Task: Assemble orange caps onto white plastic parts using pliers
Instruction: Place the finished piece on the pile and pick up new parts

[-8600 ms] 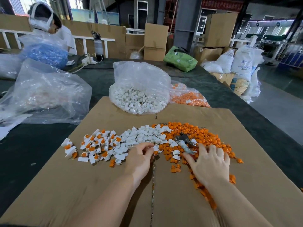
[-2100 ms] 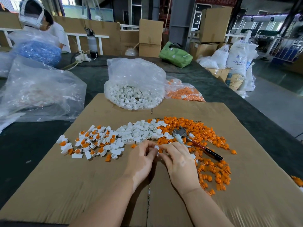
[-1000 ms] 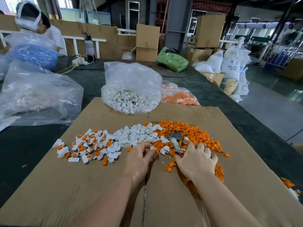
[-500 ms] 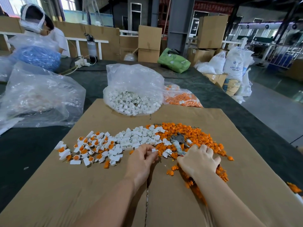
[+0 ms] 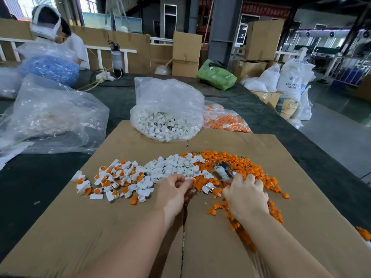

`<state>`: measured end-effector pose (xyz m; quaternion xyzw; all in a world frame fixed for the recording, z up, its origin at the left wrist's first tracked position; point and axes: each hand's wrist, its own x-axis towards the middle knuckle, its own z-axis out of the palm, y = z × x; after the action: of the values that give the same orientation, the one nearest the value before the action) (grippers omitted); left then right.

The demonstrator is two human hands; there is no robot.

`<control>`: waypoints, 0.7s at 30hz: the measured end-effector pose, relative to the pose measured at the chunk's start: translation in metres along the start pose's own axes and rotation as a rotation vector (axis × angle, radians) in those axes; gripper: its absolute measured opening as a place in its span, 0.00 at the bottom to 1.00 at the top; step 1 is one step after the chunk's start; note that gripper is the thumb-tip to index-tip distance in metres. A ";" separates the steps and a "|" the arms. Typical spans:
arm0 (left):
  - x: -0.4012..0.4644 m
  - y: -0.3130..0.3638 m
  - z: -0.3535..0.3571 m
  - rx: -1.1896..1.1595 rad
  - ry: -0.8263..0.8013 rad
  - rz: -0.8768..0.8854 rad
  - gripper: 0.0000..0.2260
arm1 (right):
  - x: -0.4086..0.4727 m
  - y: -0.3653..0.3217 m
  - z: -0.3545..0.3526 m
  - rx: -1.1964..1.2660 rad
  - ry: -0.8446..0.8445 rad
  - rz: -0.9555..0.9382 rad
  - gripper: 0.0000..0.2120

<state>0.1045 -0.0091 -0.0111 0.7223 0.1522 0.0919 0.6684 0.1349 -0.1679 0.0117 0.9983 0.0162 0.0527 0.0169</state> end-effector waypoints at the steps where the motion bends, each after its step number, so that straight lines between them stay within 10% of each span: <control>1: 0.001 0.002 0.000 0.005 0.004 -0.005 0.06 | 0.001 0.002 -0.004 -0.002 0.026 -0.057 0.14; 6: 0.009 0.014 -0.003 -0.187 0.004 -0.073 0.08 | 0.001 0.002 -0.039 0.609 -0.146 -0.279 0.13; 11: 0.019 0.023 -0.007 -0.303 0.043 -0.151 0.06 | -0.006 -0.007 -0.050 1.110 -0.566 -0.089 0.15; 21: 0.029 0.021 -0.017 -0.251 0.078 -0.167 0.07 | -0.002 -0.011 -0.050 1.139 -0.857 -0.033 0.15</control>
<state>0.1283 0.0156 0.0087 0.6137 0.2247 0.0824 0.7524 0.1276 -0.1556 0.0611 0.7846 0.0482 -0.3613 -0.5015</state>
